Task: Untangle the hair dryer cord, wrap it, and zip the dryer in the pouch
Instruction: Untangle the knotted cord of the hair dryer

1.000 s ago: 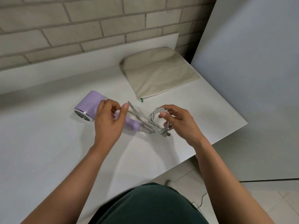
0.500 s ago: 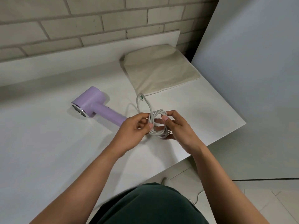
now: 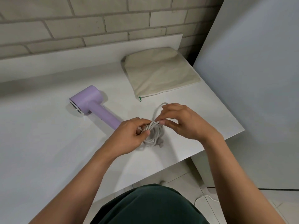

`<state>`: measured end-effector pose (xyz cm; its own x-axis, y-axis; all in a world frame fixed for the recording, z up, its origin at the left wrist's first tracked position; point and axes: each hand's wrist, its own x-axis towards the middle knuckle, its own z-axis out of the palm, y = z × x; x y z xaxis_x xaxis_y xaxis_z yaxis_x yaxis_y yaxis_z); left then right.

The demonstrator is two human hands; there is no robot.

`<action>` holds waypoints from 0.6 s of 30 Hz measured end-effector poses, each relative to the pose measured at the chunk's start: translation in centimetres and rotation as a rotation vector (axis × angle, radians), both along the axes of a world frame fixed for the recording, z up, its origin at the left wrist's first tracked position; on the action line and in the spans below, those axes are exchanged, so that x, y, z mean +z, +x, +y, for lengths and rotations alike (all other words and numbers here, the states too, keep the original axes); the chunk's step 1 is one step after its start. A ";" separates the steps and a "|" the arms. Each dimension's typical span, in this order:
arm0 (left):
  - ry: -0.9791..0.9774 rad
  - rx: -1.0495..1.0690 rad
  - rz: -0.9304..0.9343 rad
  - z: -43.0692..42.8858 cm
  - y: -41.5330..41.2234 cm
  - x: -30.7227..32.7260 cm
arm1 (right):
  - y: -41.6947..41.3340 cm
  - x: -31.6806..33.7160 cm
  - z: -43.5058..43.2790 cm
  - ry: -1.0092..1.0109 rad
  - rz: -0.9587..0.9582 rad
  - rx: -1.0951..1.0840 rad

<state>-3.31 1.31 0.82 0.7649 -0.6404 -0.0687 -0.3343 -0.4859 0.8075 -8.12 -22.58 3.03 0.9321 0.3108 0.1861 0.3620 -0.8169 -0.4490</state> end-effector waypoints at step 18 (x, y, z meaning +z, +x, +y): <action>0.060 0.034 -0.183 -2.2 -1.0 -1.4 | -0.9 -0.6 1.0 0.160 0.014 -0.141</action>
<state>-4.31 -0.86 -0.59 0.7891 -0.6132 0.0368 -0.4559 -0.5445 0.7040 -8.97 -21.62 2.39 0.9672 0.1443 0.2091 0.2416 -0.7768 -0.5816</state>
